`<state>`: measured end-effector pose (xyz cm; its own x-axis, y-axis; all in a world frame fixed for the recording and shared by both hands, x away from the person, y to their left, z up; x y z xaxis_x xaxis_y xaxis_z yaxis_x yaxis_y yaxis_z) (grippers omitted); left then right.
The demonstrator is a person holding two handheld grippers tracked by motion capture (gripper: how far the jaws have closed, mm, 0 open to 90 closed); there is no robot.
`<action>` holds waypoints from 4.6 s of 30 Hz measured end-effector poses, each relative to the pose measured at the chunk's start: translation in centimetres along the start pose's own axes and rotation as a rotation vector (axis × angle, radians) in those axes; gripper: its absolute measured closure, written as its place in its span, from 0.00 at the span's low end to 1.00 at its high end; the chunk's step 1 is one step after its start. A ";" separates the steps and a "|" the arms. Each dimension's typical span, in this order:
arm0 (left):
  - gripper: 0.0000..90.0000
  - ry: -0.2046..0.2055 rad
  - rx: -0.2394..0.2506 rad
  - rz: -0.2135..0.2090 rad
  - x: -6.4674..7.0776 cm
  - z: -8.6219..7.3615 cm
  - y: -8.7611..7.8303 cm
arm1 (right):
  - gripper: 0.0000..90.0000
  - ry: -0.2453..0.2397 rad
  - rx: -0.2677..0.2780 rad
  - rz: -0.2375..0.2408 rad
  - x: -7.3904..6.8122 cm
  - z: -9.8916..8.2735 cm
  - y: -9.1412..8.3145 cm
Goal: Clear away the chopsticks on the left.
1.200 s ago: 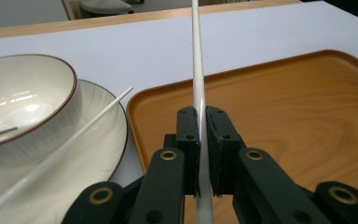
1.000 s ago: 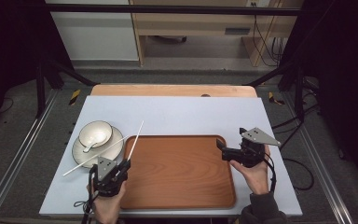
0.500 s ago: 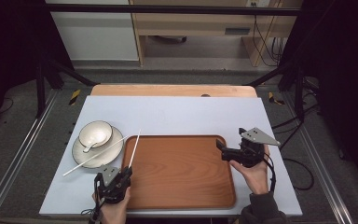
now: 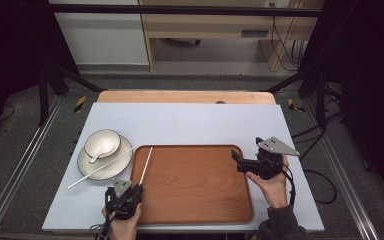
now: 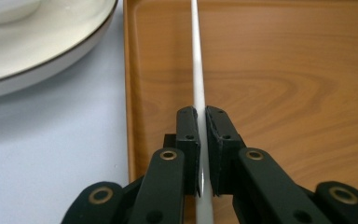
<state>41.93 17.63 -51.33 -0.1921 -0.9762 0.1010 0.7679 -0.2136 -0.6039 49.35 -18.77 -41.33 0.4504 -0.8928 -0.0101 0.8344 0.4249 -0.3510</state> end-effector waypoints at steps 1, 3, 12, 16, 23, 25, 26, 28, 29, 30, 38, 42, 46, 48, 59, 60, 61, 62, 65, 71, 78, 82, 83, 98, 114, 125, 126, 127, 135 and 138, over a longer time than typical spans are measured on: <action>0.93 0.001 -0.006 0.002 0.0 -0.1 0.1 | 0.07 0.000 0.000 0.000 0.0 0.0 0.0; 0.93 -0.001 -0.002 0.006 0.0 0.0 0.2 | 0.07 0.001 -0.001 0.001 0.0 0.0 0.0; 0.93 0.008 -0.017 0.020 0.1 0.6 0.8 | 0.07 0.000 0.001 0.002 0.0 0.0 0.0; 0.92 0.020 -0.018 0.021 0.1 0.7 1.0 | 0.08 0.001 0.001 0.001 0.0 0.0 0.0; 0.87 0.026 -0.018 0.020 0.2 0.7 1.0 | 0.08 0.001 0.003 0.000 0.1 0.0 -0.1; 0.84 0.023 -0.017 0.020 0.1 0.8 0.9 | 0.08 0.000 0.004 -0.001 0.1 0.1 -0.2; 0.82 0.028 -0.014 0.013 0.0 0.9 0.8 | 0.08 -0.001 0.005 -0.001 0.1 0.1 -0.2; 0.78 0.032 0.003 0.000 -0.1 1.3 0.3 | 0.08 0.000 0.002 -0.001 0.1 0.0 -0.1; 0.78 0.039 0.012 -0.006 -0.1 1.6 -0.1 | 0.08 0.000 0.002 -0.001 0.1 0.0 -0.1; 0.76 0.044 0.018 -0.017 -0.1 1.9 -0.4 | 0.08 0.001 0.001 -0.002 0.1 0.0 -0.1; 0.60 0.162 0.056 -0.152 -0.4 5.1 -2.6 | 0.08 0.005 0.006 -0.003 0.1 0.1 -0.2; 0.47 0.238 0.049 -0.247 -1.1 6.2 -3.0 | 0.08 0.005 0.009 -0.004 0.1 0.1 -0.2; 0.41 0.328 0.029 -0.327 -2.3 6.9 -3.3 | 0.08 0.006 0.009 -0.004 0.2 0.2 -0.3; 0.38 0.345 0.018 -0.363 -3.1 7.0 -3.5 | 0.08 0.008 0.008 -0.003 0.1 0.2 -0.3; 0.31 0.406 -0.009 -0.324 -8.2 5.0 -4.2 | 0.08 0.003 -0.003 -0.006 0.1 -0.1 0.0; 0.31 0.403 -0.013 -0.316 -8.7 4.8 -4.1 | 0.07 -0.002 -0.003 -0.006 0.1 -0.1 0.0; 0.30 0.400 -0.019 -0.309 -9.1 4.7 -4.0 | 0.07 0.000 -0.004 -0.008 0.2 -0.1 0.0; 0.30 0.393 -0.029 -0.290 -9.9 4.5 -3.7 | 0.07 0.001 -0.002 -0.007 0.2 -0.1 0.0; 0.30 0.370 -0.043 -0.261 -11.5 4.3 -3.4 | 0.08 0.003 -0.001 -0.008 0.3 -0.1 -0.1; 0.32 0.341 -0.032 -0.230 -13.7 4.8 -3.3 | 0.08 -0.001 -0.008 -0.007 0.2 -0.2 0.0; 0.41 0.381 -0.059 -0.212 -15.2 5.8 -1.6 | 0.08 -0.007 -0.009 -0.006 0.1 -0.2 0.1; 0.50 0.405 -0.089 -0.210 -15.6 5.8 -0.8 | 0.08 -0.006 -0.013 -0.007 0.1 -0.2 0.2; 0.51 0.415 -0.097 -0.205 -15.7 5.9 -0.6 | 0.08 -0.005 -0.015 -0.007 0.1 -0.3 0.2; 0.83 0.485 -0.153 -0.201 -15.9 5.7 0.7 | 0.08 -0.007 -0.019 -0.003 -0.1 -0.3 0.3; 0.93 0.490 -0.141 -0.268 -14.4 5.7 -0.6 | 0.07 -0.006 -0.017 -0.006 0.1 -0.3 0.2; 0.93 0.460 -0.113 -0.263 -12.7 6.1 -2.3 | 0.07 -0.006 -0.018 -0.005 0.2 -0.3 0.1; 0.93 0.458 -0.109 -0.264 -12.4 6.1 -2.4 | 0.07 -0.006 -0.017 -0.004 0.1 -0.2 0.1; 0.93 0.463 -0.097 -0.263 -12.1 6.2 -2.6 | 0.07 -0.007 -0.017 -0.003 0.1 -0.2 0.0; 0.93 0.439 -0.059 -0.249 -9.9 6.3 -3.6 | 0.07 -0.010 -0.013 0.004 0.0 -0.1 0.0; 0.93 0.424 -0.035 -0.235 -8.9 6.4 -3.9 | 0.07 -0.010 -0.013 0.002 0.0 -0.1 0.0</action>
<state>44.58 26.94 -44.86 -0.5954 -0.7985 -0.0887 0.6541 -0.4178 -0.6305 49.29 -18.84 -41.45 0.4556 -0.8902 -0.0011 0.8294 0.4249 -0.3627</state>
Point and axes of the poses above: each handheld gripper's, and its own axes: y roughly forward along the jaws, z roughly out of its top, x roughly to its right, the point moved 5 cm from there along y, roughly forward along the jaws, and after that the axes turned 1 degree about x, right-handed, at the moved point
